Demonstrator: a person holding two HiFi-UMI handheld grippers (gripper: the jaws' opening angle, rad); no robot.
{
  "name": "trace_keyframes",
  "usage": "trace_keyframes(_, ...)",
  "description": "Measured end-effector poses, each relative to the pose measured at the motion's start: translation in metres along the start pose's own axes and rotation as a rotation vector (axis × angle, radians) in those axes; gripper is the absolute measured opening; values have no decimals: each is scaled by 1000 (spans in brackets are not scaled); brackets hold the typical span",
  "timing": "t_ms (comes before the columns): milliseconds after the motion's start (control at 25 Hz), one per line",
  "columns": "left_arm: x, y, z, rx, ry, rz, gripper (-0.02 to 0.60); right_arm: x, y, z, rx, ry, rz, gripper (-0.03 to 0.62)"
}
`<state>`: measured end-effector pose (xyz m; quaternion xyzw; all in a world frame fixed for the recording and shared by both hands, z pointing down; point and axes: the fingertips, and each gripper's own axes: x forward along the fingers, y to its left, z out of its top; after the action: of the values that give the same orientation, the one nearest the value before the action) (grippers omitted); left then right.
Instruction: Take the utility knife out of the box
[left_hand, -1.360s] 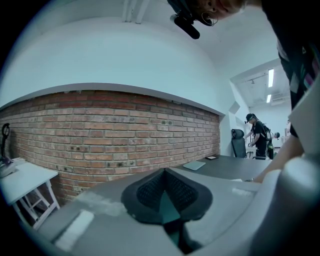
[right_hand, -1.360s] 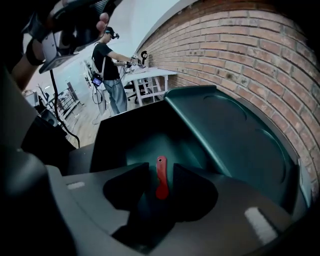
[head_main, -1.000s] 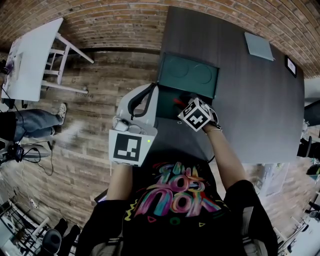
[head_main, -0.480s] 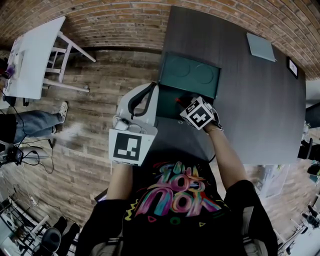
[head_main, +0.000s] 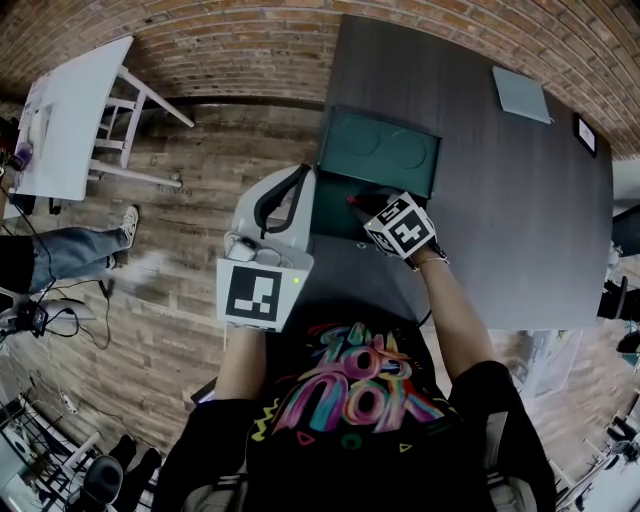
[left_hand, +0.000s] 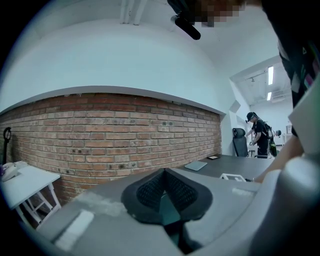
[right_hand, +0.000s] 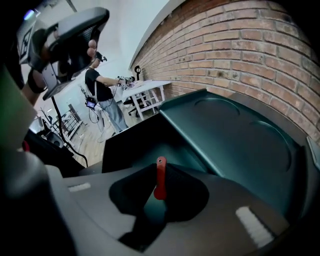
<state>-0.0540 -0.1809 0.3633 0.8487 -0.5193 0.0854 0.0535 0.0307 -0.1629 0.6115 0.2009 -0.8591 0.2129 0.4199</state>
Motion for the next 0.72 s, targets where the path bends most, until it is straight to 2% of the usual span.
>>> trace_keyframes(400, -4, -3, 10, 18, -25, -9, 0, -26, 6, 32, 42, -146, 6, 52)
trace_keyframes(720, -14, -13, 21, 37, -51, -21, 0, -70, 12, 63, 67, -317, -22, 52)
